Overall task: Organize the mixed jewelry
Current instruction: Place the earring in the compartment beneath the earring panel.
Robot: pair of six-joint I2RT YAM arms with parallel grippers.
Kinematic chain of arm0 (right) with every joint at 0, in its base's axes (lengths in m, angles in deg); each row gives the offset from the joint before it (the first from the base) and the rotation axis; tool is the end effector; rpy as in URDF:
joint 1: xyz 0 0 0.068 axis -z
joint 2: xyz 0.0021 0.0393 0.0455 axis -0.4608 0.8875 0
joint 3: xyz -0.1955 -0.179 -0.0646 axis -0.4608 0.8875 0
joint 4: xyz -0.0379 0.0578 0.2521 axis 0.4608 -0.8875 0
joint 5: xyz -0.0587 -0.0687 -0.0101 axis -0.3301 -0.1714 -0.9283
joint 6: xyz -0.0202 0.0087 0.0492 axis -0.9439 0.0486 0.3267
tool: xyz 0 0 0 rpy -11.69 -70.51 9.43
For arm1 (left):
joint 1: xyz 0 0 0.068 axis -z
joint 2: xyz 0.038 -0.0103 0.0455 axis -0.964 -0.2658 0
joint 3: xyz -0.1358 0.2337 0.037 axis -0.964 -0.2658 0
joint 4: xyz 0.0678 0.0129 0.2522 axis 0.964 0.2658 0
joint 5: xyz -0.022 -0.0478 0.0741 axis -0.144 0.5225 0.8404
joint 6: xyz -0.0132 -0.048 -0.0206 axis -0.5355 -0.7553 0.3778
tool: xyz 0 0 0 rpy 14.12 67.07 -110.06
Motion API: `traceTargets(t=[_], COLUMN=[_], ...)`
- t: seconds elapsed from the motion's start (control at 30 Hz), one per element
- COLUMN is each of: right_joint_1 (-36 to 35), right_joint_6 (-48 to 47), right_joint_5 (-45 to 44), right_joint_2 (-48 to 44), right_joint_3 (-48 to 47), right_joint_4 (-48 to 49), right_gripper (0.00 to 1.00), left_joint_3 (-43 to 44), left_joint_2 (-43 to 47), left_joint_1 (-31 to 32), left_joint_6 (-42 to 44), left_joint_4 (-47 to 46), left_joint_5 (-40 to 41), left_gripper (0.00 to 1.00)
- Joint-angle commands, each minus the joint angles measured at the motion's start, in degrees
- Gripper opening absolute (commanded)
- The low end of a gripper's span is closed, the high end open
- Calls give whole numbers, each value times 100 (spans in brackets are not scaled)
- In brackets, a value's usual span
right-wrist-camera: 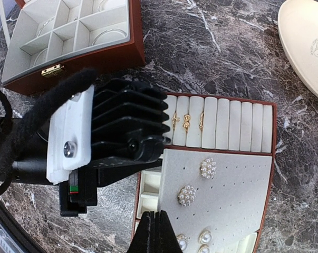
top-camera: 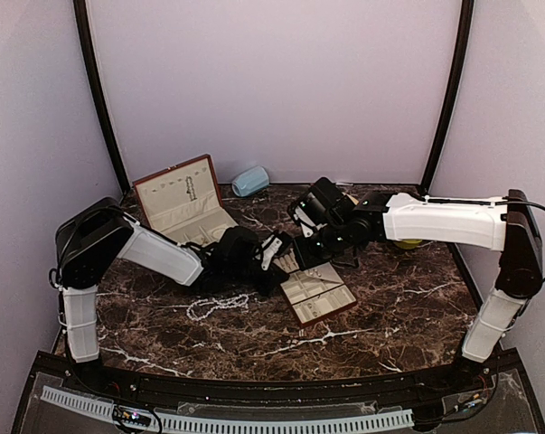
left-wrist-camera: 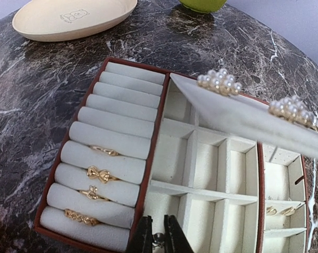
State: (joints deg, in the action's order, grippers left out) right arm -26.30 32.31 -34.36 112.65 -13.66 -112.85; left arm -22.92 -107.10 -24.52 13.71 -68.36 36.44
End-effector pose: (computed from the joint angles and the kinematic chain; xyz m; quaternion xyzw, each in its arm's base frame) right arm 0.2240 0.2993 0.2540 -0.2157 0.9243 0.1616 0.2703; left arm 0.2634 -0.3237 0.1334 0.3657 0.7773 -0.2975 0.4166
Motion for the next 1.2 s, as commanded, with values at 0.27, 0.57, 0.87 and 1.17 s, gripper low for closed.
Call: traceTargets(t=[0.27,0.57,0.87,1.17], right_joint_1=[-58,-58,-58,-60], right_joint_6=[0,-2,-3,-16], right_joint_5=[66,53,54,68], right_joint_2=[26,39,57,47], right_joint_3=[-73,-83,-99,-91], right_joint_4=[274,276,281,303], right_gripper=[0,0,0,0], left_joint_3=[208,237,-164,-1284], left_joint_2=[-89,-36,782,2056], left_joint_1=[-22,-17,-23,-20], left_joint_6=[7,62,251,683], left_joint_4=[-97,-73,-372,-530], left_joint_5=[-87,-49,121,246], left_gripper=[17,35,36,38])
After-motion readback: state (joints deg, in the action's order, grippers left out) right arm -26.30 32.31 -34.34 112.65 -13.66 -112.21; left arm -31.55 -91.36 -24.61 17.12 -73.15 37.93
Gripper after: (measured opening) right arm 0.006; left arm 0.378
